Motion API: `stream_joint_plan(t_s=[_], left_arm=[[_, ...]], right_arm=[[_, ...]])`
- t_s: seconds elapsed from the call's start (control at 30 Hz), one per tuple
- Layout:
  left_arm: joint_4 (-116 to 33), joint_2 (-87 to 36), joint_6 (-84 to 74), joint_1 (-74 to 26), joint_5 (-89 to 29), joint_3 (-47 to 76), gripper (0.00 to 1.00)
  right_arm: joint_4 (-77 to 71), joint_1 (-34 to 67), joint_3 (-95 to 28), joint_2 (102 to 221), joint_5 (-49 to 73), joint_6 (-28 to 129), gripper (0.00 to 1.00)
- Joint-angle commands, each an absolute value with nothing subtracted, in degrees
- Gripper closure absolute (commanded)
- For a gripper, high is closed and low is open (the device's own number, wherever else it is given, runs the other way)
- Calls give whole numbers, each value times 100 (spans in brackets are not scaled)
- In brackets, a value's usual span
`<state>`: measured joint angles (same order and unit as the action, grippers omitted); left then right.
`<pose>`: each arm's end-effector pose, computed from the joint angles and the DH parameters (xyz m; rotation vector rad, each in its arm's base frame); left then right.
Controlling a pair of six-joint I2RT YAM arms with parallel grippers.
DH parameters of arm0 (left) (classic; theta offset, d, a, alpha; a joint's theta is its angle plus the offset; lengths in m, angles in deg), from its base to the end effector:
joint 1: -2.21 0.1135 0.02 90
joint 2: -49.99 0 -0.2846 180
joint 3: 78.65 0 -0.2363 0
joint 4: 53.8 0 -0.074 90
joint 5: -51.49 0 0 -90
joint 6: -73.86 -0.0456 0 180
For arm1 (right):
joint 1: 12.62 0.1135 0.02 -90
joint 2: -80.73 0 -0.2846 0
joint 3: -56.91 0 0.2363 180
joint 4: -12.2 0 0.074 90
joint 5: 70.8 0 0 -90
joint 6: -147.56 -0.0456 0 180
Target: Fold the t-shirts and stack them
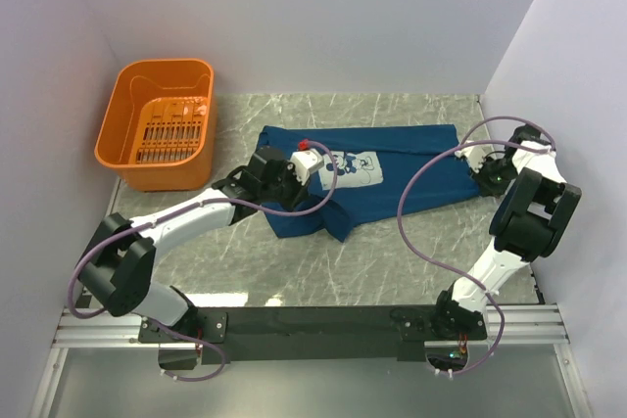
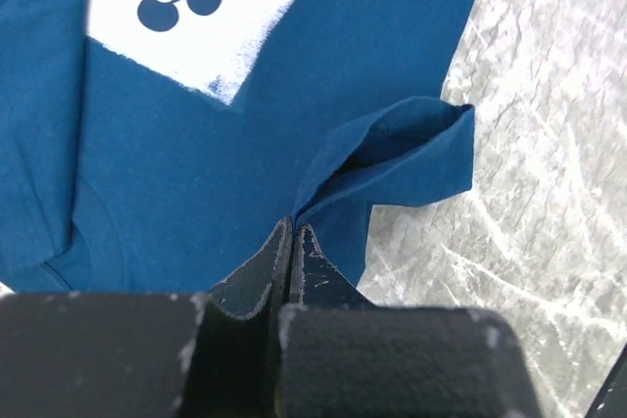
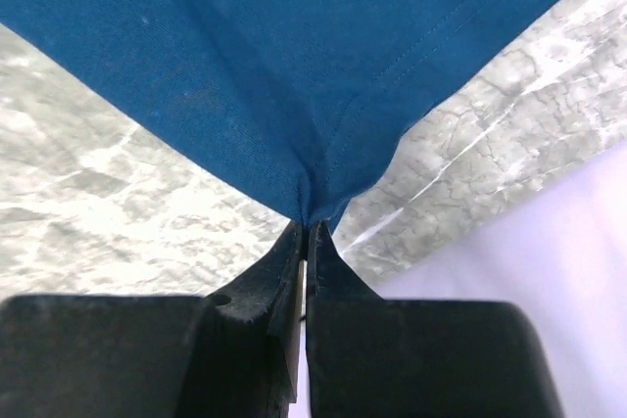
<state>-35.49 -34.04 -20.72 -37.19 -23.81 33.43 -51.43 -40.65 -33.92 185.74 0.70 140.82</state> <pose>0.2359 -0.2088 0.2642 0.9677 1.9948 -0.6211 0.3136 -0.1506 0.2159 -1.3202 2.4204 0.0103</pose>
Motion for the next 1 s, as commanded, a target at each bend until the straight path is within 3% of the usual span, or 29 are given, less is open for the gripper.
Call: stream_joint_plan(t_s=[0.0, 0.37, 0.97], left_arm=[[-3865, -3123, -1781, -3646, -2330, 3408, 99], [-4252, -2683, -990, -2988, -2154, 3558, 99], [-3197, -3693, -1921, -2838, -2356, 1669, 99]], right_arm=[[-5814, -4119, -3611, 18532, -364, 13912, 100], [-5885, -4127, -3988, 18874, -532, 13289, 100], [-5902, -4127, -4279, 19103, -699, 12770, 100]])
